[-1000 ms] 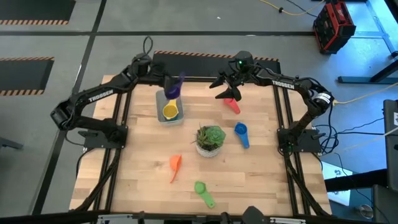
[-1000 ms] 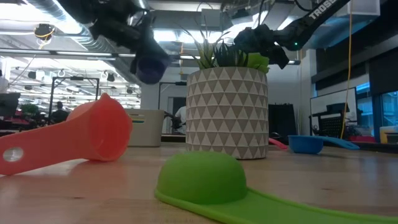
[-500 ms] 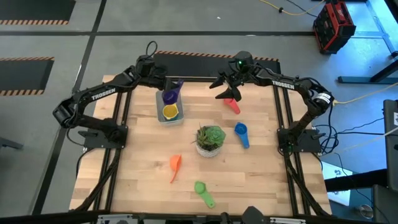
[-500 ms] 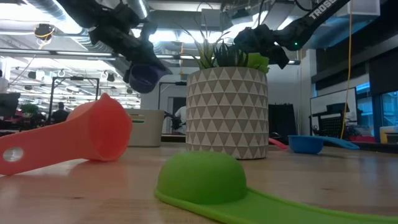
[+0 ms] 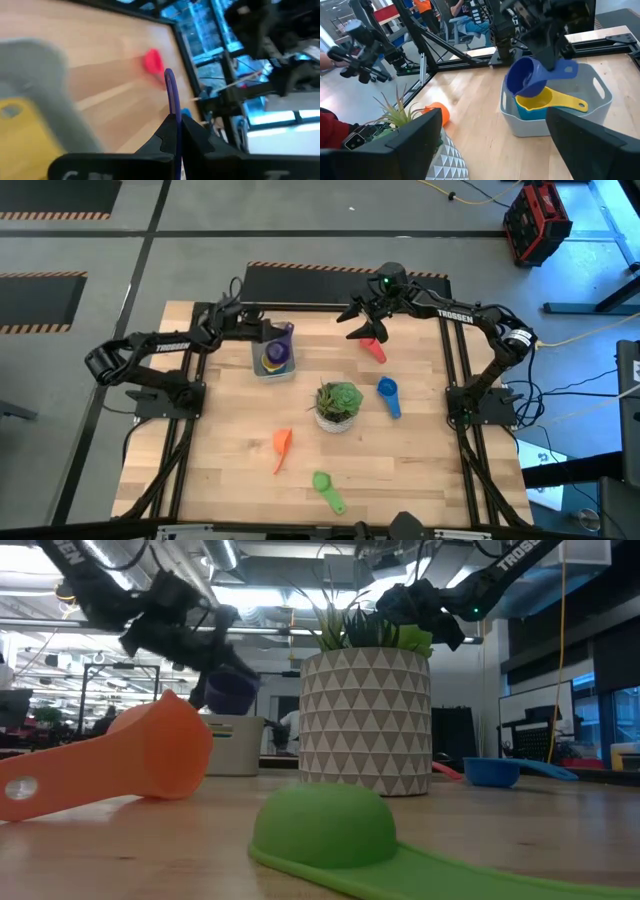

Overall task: Nest measuring cups in basket
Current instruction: Stack the violet measuring cup on top of the yellow measuring cup in the gray bin

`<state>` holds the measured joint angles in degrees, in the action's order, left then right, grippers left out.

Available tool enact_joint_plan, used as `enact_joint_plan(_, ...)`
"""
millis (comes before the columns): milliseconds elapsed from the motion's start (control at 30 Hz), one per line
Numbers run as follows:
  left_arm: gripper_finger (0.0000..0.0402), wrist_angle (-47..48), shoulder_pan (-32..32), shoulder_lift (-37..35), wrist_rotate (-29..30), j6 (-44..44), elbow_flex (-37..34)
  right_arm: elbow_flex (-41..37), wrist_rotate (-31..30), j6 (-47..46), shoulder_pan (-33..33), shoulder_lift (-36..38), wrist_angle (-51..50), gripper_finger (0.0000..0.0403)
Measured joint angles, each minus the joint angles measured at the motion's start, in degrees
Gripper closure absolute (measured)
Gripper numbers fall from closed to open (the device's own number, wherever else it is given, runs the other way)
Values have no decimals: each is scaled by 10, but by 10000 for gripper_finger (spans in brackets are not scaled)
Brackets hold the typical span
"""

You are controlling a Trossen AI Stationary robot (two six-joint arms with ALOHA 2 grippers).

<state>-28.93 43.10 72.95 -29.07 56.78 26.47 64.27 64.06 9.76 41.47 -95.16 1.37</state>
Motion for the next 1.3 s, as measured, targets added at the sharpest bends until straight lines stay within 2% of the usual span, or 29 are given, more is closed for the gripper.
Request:
enact_joint_plan(300, 401, -8, 0, 0, 21, 1, -37, 0, 0, 27, 0, 0, 0, 42)
enact_joint_plan(900, 393, -5, -1, 0, 46, -1, -43, 0, 0, 27, 0, 0, 0, 42)
enact_joint_plan(1300, 365, -4, -1, 0, 76, -3, -43, 0, 0, 27, 0, 0, 0, 42)
